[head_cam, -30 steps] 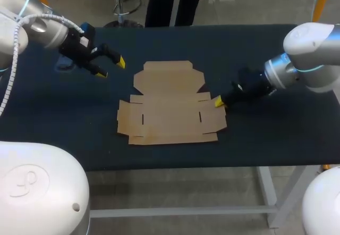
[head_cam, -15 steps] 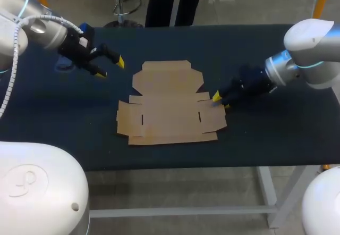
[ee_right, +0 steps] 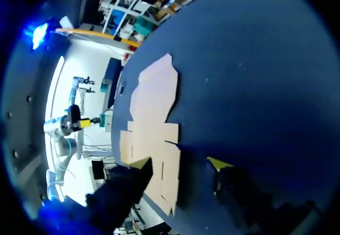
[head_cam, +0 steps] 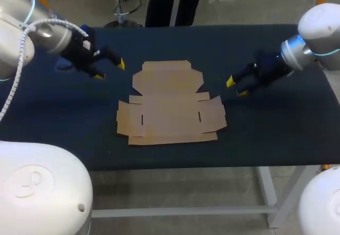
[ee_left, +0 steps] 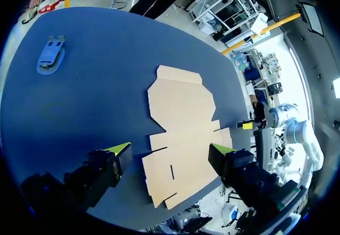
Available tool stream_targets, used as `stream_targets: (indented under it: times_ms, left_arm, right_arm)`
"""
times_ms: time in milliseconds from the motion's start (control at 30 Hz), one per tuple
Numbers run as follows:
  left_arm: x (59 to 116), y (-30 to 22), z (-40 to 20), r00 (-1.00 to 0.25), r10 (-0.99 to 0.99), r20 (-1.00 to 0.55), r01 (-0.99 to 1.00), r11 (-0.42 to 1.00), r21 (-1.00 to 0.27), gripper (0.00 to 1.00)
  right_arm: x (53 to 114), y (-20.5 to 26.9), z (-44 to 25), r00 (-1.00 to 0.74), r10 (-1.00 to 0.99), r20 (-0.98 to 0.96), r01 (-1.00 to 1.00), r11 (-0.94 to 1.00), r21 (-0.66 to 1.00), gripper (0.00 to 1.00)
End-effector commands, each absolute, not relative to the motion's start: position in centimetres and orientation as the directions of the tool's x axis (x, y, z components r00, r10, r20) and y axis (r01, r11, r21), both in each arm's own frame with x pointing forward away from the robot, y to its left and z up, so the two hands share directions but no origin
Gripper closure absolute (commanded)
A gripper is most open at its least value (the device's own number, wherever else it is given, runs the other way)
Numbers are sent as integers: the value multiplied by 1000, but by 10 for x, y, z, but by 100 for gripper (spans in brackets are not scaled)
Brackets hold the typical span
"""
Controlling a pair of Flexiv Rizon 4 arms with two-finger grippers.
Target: Assemble the packaging by folding the flat box into shape, placing the metal phone stand inside, and closing the box properly
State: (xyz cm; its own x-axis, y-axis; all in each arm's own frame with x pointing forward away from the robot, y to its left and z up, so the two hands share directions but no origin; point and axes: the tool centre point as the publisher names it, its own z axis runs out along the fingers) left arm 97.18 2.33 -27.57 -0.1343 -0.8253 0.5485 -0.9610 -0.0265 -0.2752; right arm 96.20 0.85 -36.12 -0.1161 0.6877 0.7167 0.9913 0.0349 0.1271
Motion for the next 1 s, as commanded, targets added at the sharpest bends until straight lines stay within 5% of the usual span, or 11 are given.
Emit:
stream_targets:
  times_ms: [33,333,367,400,433,500,1000]
  left_arm:
    - [965,28,-276,-114,-838,533,-962,-41,-271,0]
    - [963,42,-282,-82,-850,520,-959,-75,-274,0]
    - [963,42,-282,-81,-850,520,-959,-76,-274,6]
    - [963,41,-283,-82,-849,521,-958,-77,-276,24]
    - [963,40,-283,-82,-849,522,-957,-79,-278,56]
    - [964,41,-284,-81,-848,523,-957,-81,-280,100]
    - [961,40,-302,-78,-851,520,-949,-97,-300,100]
  right_arm:
    - [969,1,-349,-126,706,697,991,61,117,32]
    - [994,-21,-338,-179,712,679,982,83,172,54]
    - [997,-23,-336,-183,710,680,980,81,179,56]
    - [1000,-24,-335,-189,707,681,979,83,186,66]
    - [1003,-26,-334,-196,707,680,977,84,195,75]
    - [1007,-27,-331,-215,705,676,973,94,211,100]
    - [1004,-11,-332,-181,739,649,975,47,218,100]
